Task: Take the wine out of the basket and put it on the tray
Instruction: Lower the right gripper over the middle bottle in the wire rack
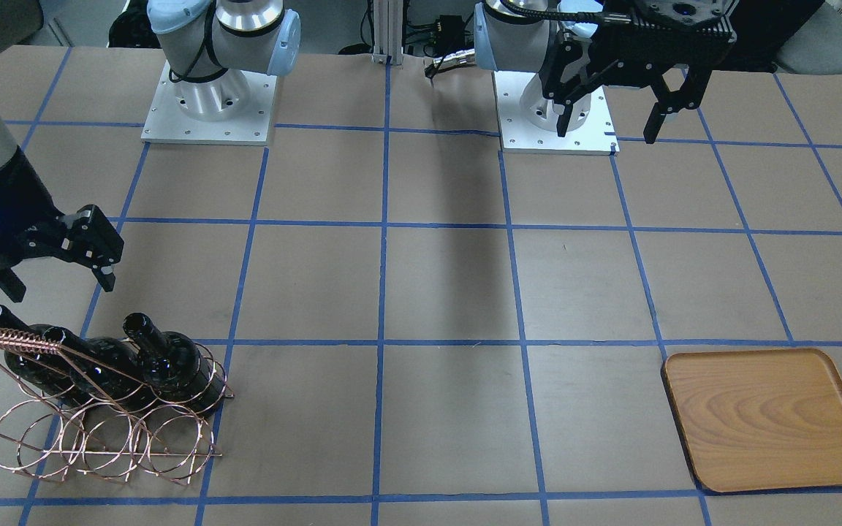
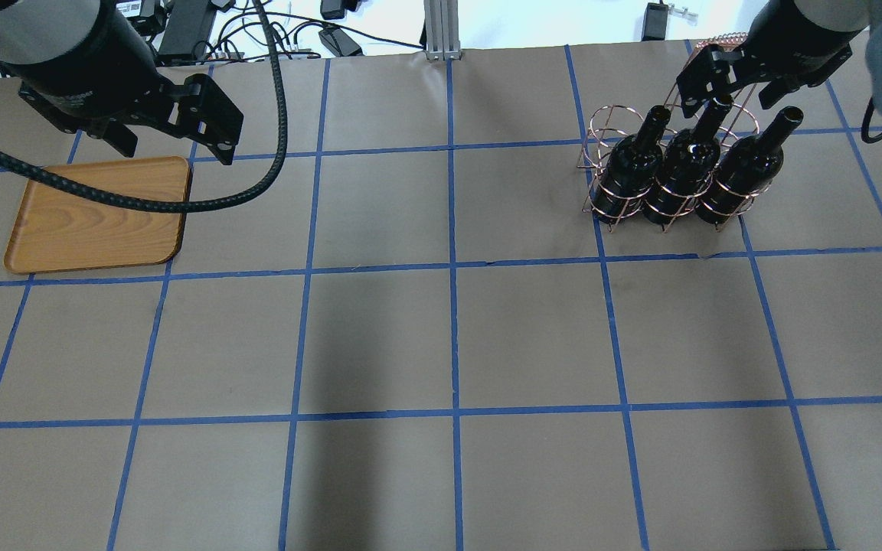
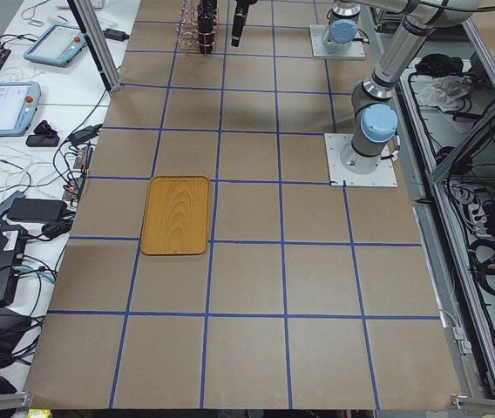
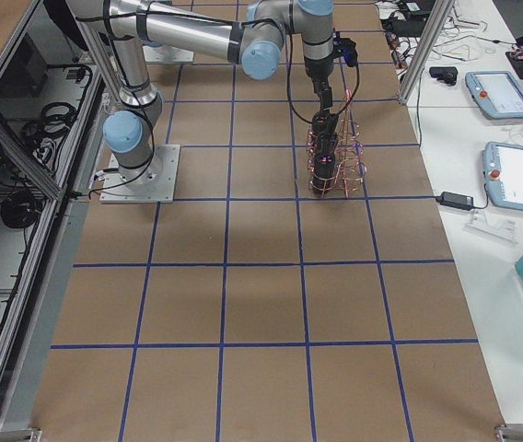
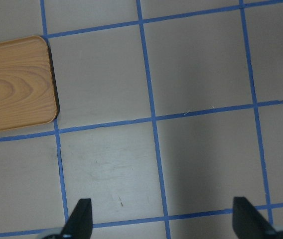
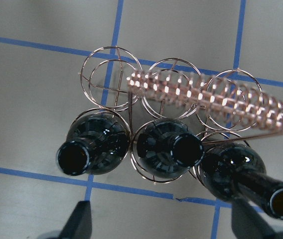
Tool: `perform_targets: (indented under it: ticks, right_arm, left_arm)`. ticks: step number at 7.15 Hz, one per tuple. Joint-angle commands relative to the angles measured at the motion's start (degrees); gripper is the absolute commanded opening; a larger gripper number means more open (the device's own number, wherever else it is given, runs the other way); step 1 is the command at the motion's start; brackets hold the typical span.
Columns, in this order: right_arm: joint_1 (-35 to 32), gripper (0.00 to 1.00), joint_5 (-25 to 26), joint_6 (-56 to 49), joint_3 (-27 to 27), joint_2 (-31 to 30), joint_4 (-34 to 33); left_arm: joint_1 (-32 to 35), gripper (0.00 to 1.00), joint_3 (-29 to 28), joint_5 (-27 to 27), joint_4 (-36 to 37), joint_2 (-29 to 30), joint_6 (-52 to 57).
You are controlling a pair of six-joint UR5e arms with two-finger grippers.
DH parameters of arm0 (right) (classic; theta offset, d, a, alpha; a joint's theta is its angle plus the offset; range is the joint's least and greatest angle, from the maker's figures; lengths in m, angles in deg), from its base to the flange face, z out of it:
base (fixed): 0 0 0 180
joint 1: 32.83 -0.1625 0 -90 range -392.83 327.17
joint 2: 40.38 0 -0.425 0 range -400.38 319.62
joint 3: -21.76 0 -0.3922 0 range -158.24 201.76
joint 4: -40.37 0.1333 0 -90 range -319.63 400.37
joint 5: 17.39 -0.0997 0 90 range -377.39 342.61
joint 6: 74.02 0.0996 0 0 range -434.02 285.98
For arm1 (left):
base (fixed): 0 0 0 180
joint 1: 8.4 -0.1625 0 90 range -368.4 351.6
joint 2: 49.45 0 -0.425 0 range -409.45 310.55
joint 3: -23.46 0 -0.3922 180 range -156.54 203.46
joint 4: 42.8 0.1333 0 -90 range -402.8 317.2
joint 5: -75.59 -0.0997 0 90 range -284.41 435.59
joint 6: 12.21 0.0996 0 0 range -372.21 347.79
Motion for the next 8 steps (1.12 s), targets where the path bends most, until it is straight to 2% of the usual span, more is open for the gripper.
perform_targets:
  ticks: [1,3,6,8]
  right_arm:
    - [0.0,0.99,0.7,-0.9,-0.1,2.2,-1.7]
    - [0.0,0.82,0.3,0.0,-0.1,3.0,-4.2]
    - [0.0,0.85,0.9,6.3,-0.4,4.5,-4.2]
    - [0.0,0.85,0.9,7.5,-1.0,6.5,-4.3]
  left_arm:
    - [-0.1,1.0,0.5,0.8,-0.1,-0.2,1.1]
    - [-0.9,1.0,-0.2,1.0,0.1,-0.4,0.8]
    - [-2.4,1.0,-0.6,0.8,-1.7,-1.5,-0.7]
    - [-3.4,1.0,-1.9,1.3,-2.5,0.7,-1.1]
